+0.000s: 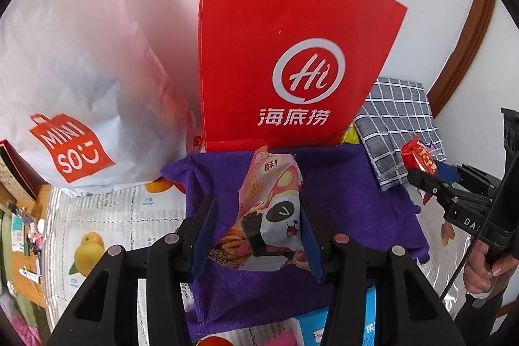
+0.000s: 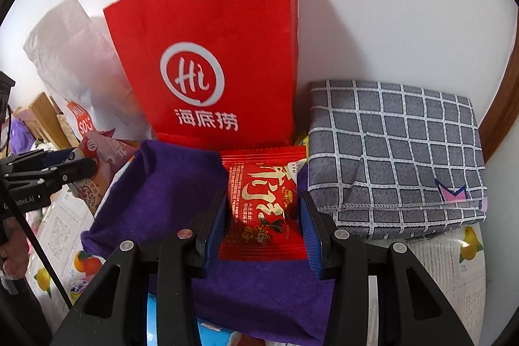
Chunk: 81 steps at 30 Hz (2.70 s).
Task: Organize snacks
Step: 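Carry both packets onto the purple towel with both tools, then open both tools to release the packets on the purple towel, then grasp the white sachet with the right tool while the left tool grasps the yellow chip bag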
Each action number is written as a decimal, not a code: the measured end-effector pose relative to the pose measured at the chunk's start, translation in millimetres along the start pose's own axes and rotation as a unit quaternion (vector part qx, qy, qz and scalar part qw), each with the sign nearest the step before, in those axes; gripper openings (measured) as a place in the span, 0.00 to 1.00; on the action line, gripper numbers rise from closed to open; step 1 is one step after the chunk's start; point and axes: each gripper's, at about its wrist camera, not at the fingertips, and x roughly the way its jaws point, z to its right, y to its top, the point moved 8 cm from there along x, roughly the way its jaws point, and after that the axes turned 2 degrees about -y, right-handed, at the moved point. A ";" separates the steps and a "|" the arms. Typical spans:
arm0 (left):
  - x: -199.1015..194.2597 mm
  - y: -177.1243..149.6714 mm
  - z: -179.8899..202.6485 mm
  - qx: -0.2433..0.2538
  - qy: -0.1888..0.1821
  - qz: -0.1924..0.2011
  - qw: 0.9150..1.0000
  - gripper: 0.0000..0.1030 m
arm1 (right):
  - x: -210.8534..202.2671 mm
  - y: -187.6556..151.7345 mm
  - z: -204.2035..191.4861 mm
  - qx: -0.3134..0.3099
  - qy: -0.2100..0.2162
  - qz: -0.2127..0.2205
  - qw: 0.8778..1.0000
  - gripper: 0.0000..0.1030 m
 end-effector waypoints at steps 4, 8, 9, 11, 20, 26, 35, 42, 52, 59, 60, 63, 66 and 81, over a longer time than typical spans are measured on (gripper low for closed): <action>12.2 -1.4 -1.8 -0.002 0.004 -0.008 1.000 0.45 | 13.5 -6.2 0.7 -0.002 0.009 -0.020 1.000 0.42; 23.6 -2.9 -4.7 -0.009 0.003 -0.018 1.000 0.45 | 28.8 -13.2 4.1 -0.002 0.005 -0.040 0.999 0.42; 27.4 -3.6 -5.5 -0.010 0.004 -0.022 1.000 0.45 | 31.5 -14.6 4.3 -0.002 0.006 -0.044 0.999 0.42; 34.3 -5.0 -6.5 -0.011 0.004 -0.030 0.999 0.45 | 37.5 -17.2 6.1 0.000 0.006 -0.054 0.999 0.42; 61.3 -16.2 -15.5 -0.026 0.019 -0.062 0.998 0.45 | 67.2 -35.7 9.0 -0.002 -0.004 -0.108 0.994 0.42; 72.1 -21.4 -26.2 -0.039 0.032 -0.078 0.996 0.45 | 77.6 -43.6 11.6 -0.002 -0.011 -0.129 0.992 0.42; 82.1 -27.4 -32.4 -0.042 0.047 -0.098 0.993 0.45 | 98.2 -53.3 9.6 -0.003 -0.013 -0.157 0.988 0.42; 83.9 -28.0 -34.6 -0.043 0.049 -0.102 0.993 0.46 | 107.5 -57.3 1.8 -0.003 -0.013 -0.164 0.986 0.42; 77.2 -26.1 -21.2 -0.017 0.028 -0.107 0.994 0.65 | 82.4 -45.9 5.7 -0.009 -0.002 -0.155 0.988 0.49; 36.5 -18.4 -13.5 -0.021 0.032 -0.073 0.997 0.70 | 26.3 -19.5 6.3 -0.016 -0.022 -0.092 0.995 0.67; 28.2 -19.4 -12.9 -0.020 0.033 -0.067 0.997 0.70 | 14.4 -15.7 5.5 -0.009 -0.022 -0.081 0.996 0.70; -0.2 -26.3 -11.8 -0.021 0.039 -0.047 0.998 0.70 | -15.8 -13.5 6.1 0.003 -0.021 -0.054 0.998 0.75; -26.9 -32.1 -9.2 -0.022 0.036 -0.031 0.999 0.70 | -43.3 -19.1 1.4 -0.006 -0.031 -0.029 0.999 0.76; -109.5 -92.0 17.3 -0.041 -0.013 -0.006 0.999 0.69 | -108.7 -114.0 15.0 0.062 0.005 -0.016 0.998 0.76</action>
